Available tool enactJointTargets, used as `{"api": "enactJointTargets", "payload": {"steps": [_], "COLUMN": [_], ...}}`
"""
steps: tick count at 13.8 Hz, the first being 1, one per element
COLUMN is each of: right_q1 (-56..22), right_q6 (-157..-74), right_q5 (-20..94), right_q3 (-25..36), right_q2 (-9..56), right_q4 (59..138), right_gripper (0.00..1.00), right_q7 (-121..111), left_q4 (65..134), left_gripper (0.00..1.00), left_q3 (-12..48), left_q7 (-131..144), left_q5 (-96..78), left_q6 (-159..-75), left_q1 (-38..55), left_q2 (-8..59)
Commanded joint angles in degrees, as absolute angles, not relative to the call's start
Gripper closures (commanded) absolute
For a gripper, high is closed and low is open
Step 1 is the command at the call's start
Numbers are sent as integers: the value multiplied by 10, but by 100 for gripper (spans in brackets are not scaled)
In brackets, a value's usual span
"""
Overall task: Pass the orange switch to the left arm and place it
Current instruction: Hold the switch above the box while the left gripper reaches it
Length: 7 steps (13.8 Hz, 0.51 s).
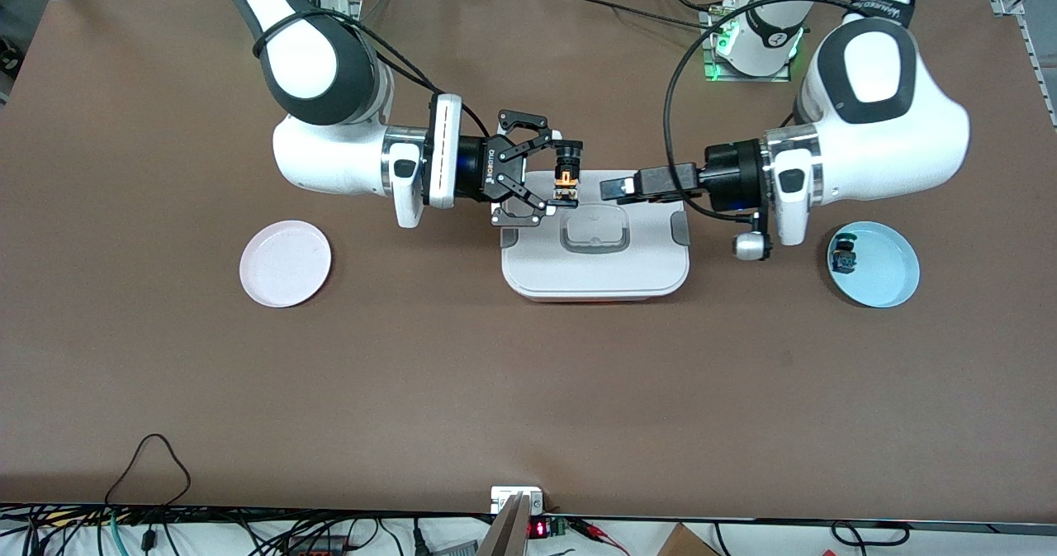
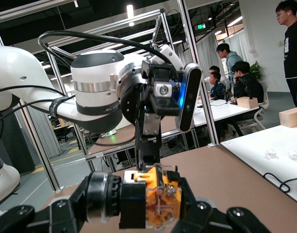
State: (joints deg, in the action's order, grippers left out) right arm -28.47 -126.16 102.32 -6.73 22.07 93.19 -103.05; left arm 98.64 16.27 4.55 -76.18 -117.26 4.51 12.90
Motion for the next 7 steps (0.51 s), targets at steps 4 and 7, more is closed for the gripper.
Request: {"api": "enactJointTargets", "payload": {"steps": [4,7], "right_q1": [-291,-293], "right_q6": [-1271,-1272], "right_q5": [1038,1038], "right_q3": [-66,-65], "right_q2": [227,227], "right_q4": [918,918], "right_gripper": [100,100], "right_q7": [-1041,-1041], "left_q4": [985,983], "left_gripper": [1,16], "left_q3": [184,192], "left_q7": [25,16], "left_q5": [-788,-787], "left_q6": [-1192,-1192], "left_q1": [71,69], "left_q2": [141,148]}}
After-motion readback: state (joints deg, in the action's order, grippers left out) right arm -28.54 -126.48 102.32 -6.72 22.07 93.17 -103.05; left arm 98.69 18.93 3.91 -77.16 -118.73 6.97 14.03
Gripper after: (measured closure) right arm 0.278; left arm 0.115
